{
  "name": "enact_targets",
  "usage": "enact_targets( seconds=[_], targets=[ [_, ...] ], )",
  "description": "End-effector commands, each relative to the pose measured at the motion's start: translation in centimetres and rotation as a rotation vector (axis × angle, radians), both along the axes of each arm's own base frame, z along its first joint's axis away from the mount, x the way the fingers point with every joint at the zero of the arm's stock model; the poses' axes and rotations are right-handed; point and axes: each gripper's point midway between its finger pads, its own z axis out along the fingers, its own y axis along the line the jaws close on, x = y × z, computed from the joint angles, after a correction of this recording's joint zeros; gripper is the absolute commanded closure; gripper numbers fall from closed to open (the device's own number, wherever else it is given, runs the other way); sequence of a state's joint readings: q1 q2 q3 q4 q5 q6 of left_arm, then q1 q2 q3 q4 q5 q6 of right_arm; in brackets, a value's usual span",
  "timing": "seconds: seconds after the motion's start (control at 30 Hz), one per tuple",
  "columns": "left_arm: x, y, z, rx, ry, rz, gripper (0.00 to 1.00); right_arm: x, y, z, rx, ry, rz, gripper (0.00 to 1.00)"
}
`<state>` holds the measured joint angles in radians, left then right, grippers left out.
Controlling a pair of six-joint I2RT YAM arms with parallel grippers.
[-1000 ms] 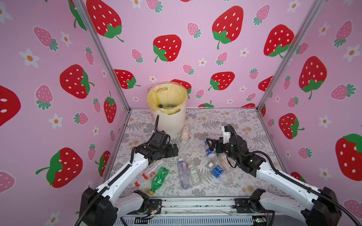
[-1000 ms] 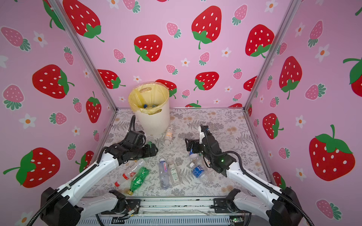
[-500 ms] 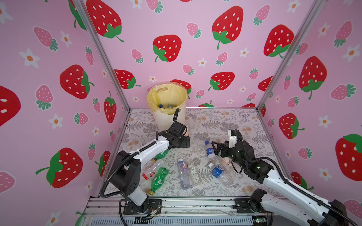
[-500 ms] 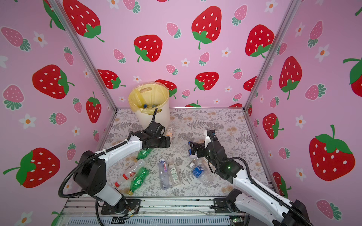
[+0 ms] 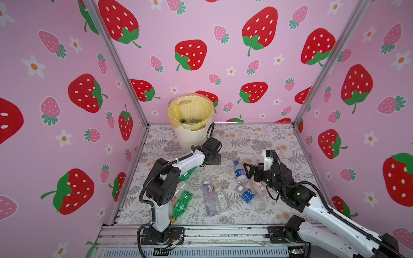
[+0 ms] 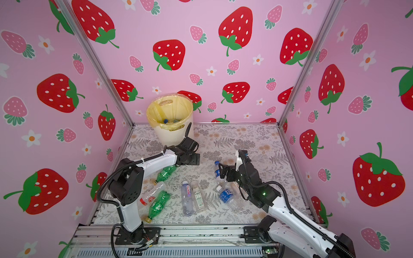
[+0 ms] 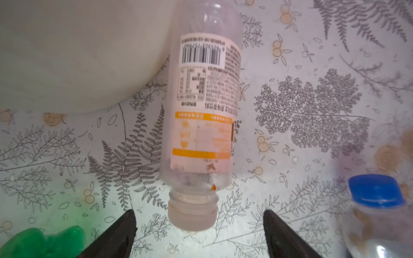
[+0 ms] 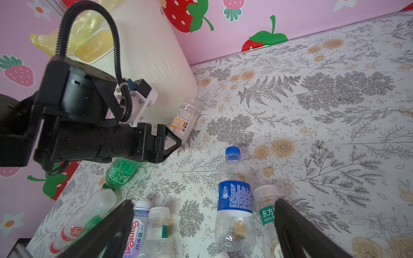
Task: Throw the plastic bottles in the bin
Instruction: 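Lower the left gripper onto the white-and-orange-labelled bottle beside the bin and close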
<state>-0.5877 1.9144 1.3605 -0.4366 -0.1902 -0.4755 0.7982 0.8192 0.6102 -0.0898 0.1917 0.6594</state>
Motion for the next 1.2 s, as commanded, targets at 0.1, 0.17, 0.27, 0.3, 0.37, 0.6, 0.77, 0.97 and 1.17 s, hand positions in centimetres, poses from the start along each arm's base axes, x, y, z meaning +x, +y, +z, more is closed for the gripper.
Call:
enact_targets(
  seconds=[0.1,0.17,0.27,0.3,0.37,0.6,0.77,0.97,1.17],
  targets=[
    [2.6,-0.5,0.6,0.049,-0.06,0.002,0.13,-0.5,-1.2,0.3,0.008,0.006,-0.034,0.01],
    [3.0,-0.8,0.4,0.051,-0.063,-0.003,0.14,-0.7,-1.2,0.6,0.017,0.003,-0.03,0.01],
    [3.4,-1.0,0.0,0.057,-0.056,-0.002,0.17,-0.9,-1.6,0.8,0.021,-0.001,-0.037,0.01],
    [3.5,-1.0,-0.2,0.057,-0.051,-0.001,0.19,-0.9,-1.7,0.9,0.021,-0.003,-0.038,0.01],
    [3.7,-1.2,-0.5,0.059,-0.045,-0.002,0.22,-1.1,-1.9,1.0,0.025,-0.005,-0.041,0.01],
    [4.1,-1.2,-1.2,0.077,-0.043,-0.001,0.26,-1.3,-2.3,1.1,0.035,-0.002,-0.054,0.01],
    [4.4,-1.3,-1.5,0.087,-0.043,-0.005,0.32,-1.3,-2.4,1.1,0.039,-0.003,-0.058,0.01],
    [4.7,-1.4,-2.2,0.09,-0.037,-0.005,0.37,-1.2,-2.6,1.1,0.035,-0.001,-0.069,0.01],
    [4.5,-1.7,-2.3,0.076,-0.022,-0.011,0.48,-1.2,-2.6,1.2,0.035,-0.001,-0.072,0.01]
  ],
)
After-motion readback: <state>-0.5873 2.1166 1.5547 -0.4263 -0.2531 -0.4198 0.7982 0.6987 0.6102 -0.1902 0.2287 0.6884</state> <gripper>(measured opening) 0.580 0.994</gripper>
